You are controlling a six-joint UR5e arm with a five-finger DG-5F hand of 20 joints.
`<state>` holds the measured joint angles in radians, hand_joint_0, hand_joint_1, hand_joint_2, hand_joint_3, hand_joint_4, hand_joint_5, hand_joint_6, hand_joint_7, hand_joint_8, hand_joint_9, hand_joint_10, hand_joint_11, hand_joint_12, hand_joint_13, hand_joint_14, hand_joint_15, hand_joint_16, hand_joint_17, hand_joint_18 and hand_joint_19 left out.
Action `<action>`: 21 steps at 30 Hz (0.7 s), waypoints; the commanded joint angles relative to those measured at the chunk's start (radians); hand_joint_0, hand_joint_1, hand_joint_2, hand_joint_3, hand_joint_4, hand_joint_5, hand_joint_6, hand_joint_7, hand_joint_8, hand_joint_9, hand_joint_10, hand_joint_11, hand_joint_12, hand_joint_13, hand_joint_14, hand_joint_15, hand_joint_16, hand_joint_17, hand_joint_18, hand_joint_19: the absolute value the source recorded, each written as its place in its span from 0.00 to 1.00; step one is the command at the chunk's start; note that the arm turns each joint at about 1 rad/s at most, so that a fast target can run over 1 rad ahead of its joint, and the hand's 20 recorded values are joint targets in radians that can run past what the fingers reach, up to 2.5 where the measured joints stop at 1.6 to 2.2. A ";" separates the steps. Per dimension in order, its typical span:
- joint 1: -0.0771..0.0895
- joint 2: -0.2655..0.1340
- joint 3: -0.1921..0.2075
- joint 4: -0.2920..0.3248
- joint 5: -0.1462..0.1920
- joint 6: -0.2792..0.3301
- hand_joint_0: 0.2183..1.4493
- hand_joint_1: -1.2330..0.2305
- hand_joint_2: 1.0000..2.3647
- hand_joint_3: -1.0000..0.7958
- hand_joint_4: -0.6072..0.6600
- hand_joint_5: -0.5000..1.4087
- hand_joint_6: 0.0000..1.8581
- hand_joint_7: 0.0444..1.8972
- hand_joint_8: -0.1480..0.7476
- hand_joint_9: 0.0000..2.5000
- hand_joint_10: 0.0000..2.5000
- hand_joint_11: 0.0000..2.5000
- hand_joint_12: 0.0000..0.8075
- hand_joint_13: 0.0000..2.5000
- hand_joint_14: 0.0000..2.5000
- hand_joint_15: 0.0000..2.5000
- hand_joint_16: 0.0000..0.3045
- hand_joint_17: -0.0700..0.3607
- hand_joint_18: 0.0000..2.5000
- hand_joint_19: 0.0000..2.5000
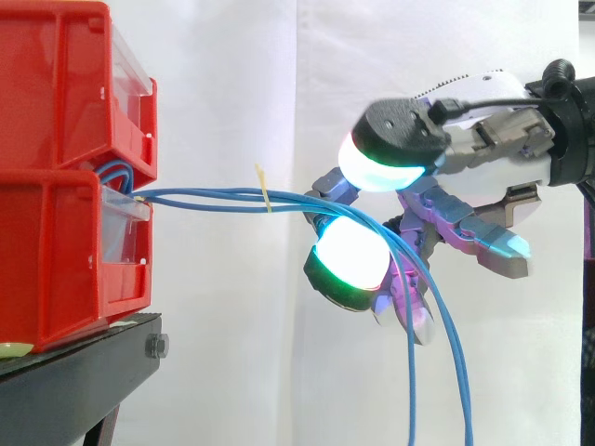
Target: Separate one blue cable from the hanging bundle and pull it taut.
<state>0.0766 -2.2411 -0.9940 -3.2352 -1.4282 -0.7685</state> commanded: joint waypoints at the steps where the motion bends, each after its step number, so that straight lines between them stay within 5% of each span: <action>1: 0.000 0.000 0.000 0.000 0.002 0.000 0.19 0.62 0.00 0.28 0.53 0.33 0.27 0.69 0.29 0.76 0.00 0.10 0.31 0.48 0.01 0.15 0.18 0.45 0.28 0.19; 4: 0.000 0.000 0.000 0.000 0.002 0.000 0.27 0.61 0.00 0.28 0.50 0.33 0.27 0.70 0.26 0.76 0.00 0.11 0.27 0.47 0.01 0.16 0.16 0.41 0.25 0.21; 5: 0.000 0.000 0.000 0.000 0.002 0.000 0.35 0.50 0.00 0.28 0.50 0.33 0.27 0.70 0.25 0.76 0.01 0.12 0.27 0.47 0.01 0.16 0.14 0.39 0.25 0.22; 8: 0.000 0.000 0.000 0.000 0.002 0.000 0.41 0.41 0.00 0.31 0.51 0.34 0.27 0.70 0.24 0.77 0.01 0.13 0.27 0.48 0.01 0.16 0.14 0.39 0.26 0.21; 15: 0.000 0.000 0.002 -0.002 -0.003 0.006 0.43 0.36 0.01 0.39 0.50 0.34 0.27 0.70 0.25 0.77 0.01 0.13 0.27 0.47 0.01 0.16 0.14 0.38 0.26 0.22; 21: 0.005 0.000 0.002 -0.002 -0.003 0.110 0.43 0.35 0.01 0.43 0.50 0.34 0.27 0.70 0.25 0.76 0.01 0.13 0.27 0.47 0.01 0.16 0.14 0.38 0.26 0.22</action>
<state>0.0784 -2.2410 -0.9931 -3.2365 -1.4310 -0.7202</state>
